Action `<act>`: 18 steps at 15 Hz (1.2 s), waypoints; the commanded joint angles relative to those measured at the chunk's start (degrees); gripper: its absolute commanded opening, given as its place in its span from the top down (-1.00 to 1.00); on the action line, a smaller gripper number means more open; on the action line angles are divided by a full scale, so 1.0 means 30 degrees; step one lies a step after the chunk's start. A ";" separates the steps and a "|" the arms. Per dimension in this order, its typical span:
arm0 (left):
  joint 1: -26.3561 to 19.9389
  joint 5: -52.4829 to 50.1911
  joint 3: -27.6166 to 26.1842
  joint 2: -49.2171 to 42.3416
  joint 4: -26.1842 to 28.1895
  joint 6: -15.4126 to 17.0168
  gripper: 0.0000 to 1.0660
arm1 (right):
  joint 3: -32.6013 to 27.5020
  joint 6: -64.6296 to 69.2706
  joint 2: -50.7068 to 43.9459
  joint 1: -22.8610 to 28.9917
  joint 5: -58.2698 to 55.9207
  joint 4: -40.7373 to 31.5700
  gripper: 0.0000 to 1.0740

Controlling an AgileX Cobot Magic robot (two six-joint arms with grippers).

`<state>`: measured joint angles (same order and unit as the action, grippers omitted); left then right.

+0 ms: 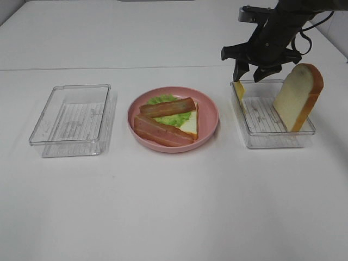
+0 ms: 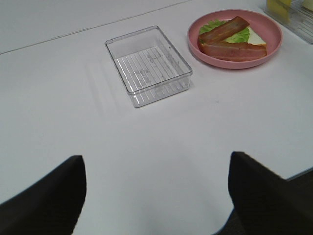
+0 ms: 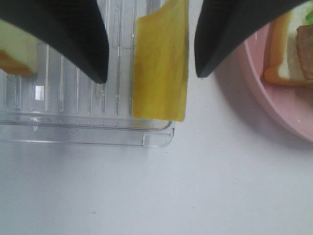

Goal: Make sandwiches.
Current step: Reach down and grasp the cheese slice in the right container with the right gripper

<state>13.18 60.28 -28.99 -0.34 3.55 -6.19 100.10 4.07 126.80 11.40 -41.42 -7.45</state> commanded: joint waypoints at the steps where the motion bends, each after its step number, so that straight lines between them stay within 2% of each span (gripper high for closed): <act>1: 0.0038 -0.0210 0.0095 -0.0382 0.0057 0.0134 -0.44 | 0.0134 -0.0286 -0.0019 -0.0057 0.0344 -0.0038 0.10; 9: 0.0038 -0.0210 0.0095 -0.0382 0.0057 0.0134 -0.44 | 0.0134 -0.0267 0.0592 -0.0057 0.0134 -0.0497 0.13; 13: 0.0038 -0.0210 0.0095 -0.0382 0.0057 0.0134 -0.44 | 0.0134 -0.0306 0.0726 -0.0057 0.0095 -0.0840 0.45; 16: 0.0038 -0.0210 0.0095 -0.0382 0.0057 0.0134 -0.44 | 0.0134 -0.0611 0.0726 -0.0057 -0.0134 -0.0936 1.00; 18: 0.0038 -0.0210 0.0095 -0.0382 0.0057 0.0134 -0.44 | 0.0134 -0.0630 0.0649 -0.0057 -0.0134 -0.0936 1.00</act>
<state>13.18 60.28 -28.99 -0.34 3.55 -6.19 100.10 2.75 128.74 11.40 -41.77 -10.20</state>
